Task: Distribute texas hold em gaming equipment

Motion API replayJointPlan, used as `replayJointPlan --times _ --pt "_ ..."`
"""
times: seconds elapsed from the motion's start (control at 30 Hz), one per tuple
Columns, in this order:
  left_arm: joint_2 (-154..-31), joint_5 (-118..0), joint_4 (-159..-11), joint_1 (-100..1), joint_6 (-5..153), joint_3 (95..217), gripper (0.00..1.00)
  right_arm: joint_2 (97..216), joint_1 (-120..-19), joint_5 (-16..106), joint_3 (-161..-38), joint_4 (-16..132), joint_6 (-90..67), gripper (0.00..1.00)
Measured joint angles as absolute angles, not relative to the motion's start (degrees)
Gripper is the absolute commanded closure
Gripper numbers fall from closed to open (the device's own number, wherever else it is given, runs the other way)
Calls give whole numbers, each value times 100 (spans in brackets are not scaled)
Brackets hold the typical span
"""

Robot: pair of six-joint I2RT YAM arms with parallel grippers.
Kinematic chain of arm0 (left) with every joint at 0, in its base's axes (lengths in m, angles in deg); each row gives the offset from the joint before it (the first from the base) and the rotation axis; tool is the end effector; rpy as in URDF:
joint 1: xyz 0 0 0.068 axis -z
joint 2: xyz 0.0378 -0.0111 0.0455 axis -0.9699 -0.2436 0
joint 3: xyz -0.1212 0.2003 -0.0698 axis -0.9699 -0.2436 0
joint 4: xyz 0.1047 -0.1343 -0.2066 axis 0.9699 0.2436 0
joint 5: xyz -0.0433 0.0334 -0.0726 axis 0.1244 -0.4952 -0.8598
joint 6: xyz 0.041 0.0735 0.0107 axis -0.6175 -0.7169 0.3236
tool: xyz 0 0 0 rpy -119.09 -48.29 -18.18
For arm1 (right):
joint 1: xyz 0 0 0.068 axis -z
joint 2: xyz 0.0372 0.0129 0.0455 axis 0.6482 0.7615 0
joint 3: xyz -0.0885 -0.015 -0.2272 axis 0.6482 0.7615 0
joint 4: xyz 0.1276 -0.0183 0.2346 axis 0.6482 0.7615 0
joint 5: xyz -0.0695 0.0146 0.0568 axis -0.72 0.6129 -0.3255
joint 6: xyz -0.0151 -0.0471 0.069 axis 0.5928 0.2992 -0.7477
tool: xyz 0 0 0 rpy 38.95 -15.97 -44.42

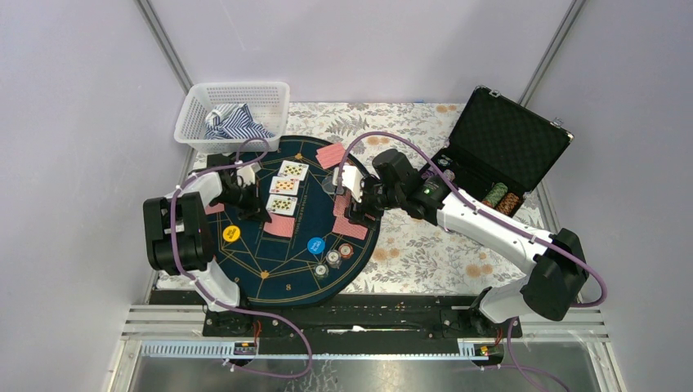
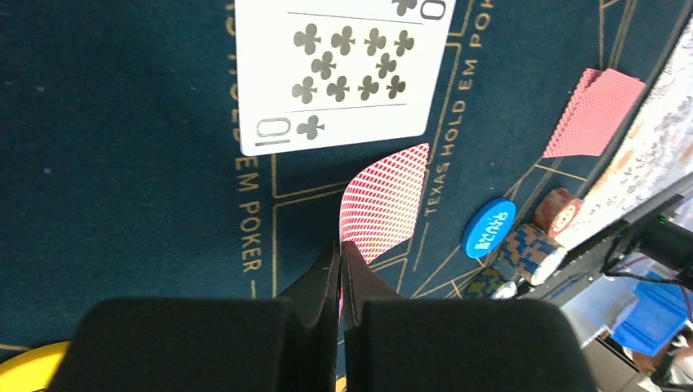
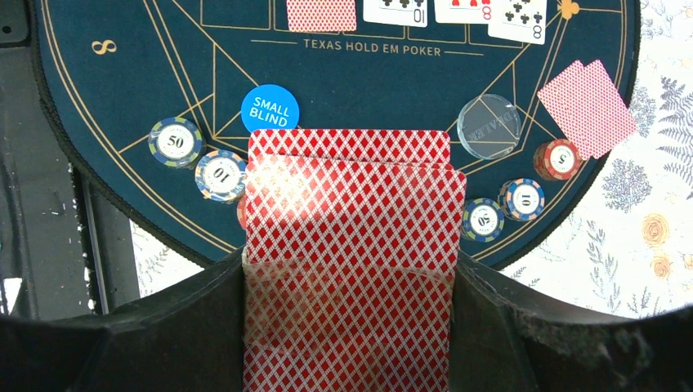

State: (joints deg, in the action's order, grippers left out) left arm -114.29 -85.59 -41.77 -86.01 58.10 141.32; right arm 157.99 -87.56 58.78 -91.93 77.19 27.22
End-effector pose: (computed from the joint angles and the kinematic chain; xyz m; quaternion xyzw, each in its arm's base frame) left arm 0.3061 0.0114 0.0997 -0.0218 0.9507 -0.2866 0.1164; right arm 0.2290 0.2864 0.2605 -0.6200 0.6150 0.2202 0.4346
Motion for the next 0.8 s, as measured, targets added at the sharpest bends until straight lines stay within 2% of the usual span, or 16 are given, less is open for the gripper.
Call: replayJointPlan --times 0.5,0.8 --pt "-11800 -7958 -4280 -8603 5613 14290 70 15841 -8756 5823 -9193 7717 2722 89" --pt "-11595 -7488 -4308 -8599 5499 14404 50 15841 -8756 5823 -9193 7717 2719 89"
